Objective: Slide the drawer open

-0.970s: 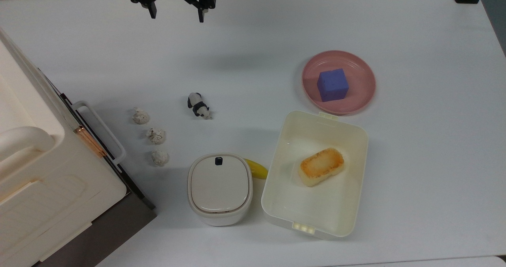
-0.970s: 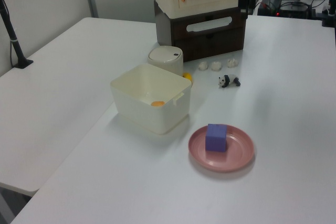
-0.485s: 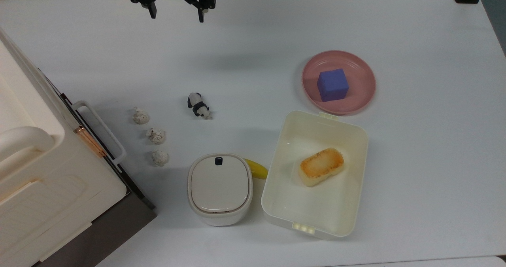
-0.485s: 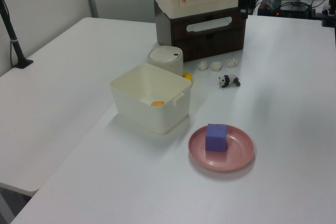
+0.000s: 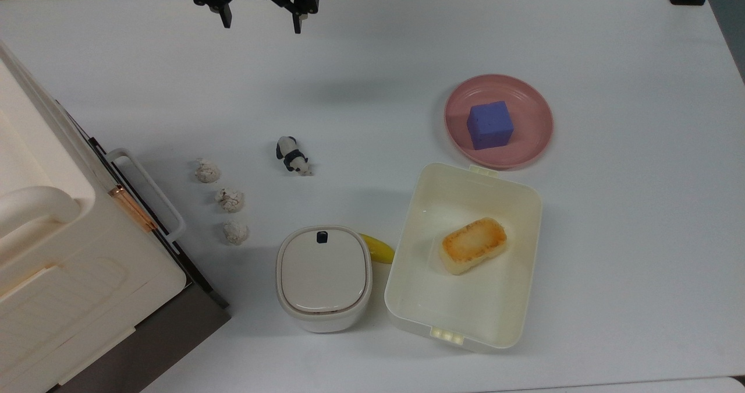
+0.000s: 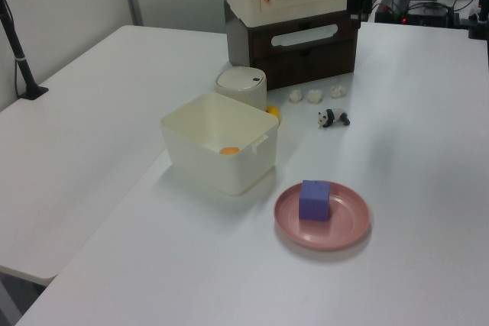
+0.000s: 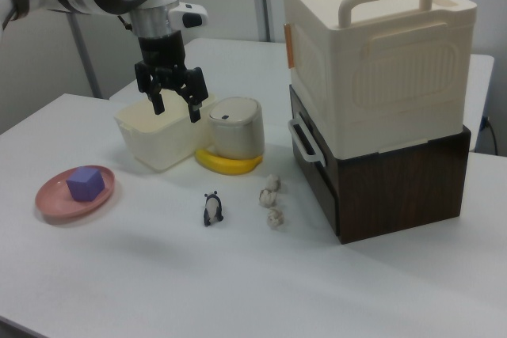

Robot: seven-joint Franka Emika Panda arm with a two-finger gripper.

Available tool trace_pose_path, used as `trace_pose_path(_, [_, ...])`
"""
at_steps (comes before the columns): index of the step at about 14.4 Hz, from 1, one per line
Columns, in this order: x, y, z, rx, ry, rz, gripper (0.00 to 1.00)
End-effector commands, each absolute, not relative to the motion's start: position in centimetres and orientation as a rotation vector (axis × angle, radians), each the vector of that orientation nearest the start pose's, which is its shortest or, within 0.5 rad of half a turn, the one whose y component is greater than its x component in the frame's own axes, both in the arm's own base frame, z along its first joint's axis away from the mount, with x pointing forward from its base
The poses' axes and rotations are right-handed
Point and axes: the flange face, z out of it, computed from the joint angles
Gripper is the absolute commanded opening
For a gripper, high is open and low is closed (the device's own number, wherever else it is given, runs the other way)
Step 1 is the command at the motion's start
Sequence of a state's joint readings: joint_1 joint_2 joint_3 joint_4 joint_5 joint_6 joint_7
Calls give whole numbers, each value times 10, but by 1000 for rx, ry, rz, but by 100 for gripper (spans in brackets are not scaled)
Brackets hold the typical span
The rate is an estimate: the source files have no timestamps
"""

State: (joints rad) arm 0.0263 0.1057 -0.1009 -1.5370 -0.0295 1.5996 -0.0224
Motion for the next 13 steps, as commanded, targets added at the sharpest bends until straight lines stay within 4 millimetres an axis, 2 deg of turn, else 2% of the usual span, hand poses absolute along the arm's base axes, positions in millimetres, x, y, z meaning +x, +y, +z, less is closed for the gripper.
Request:
trace_pose_path(1, [577,-41,584,-3166,42,77,100])
trace_pose_path(6, [579,-40,581,-3166,5,75,100])
trace_pose_path(8, [586,-46,578,-3165,-209,16,100])
trace_pose_path(11, [600,-68,551,-3172,-402,-38,100])
trace_pose_path(13, [612,-81,537,-3190,-454,-96,100])
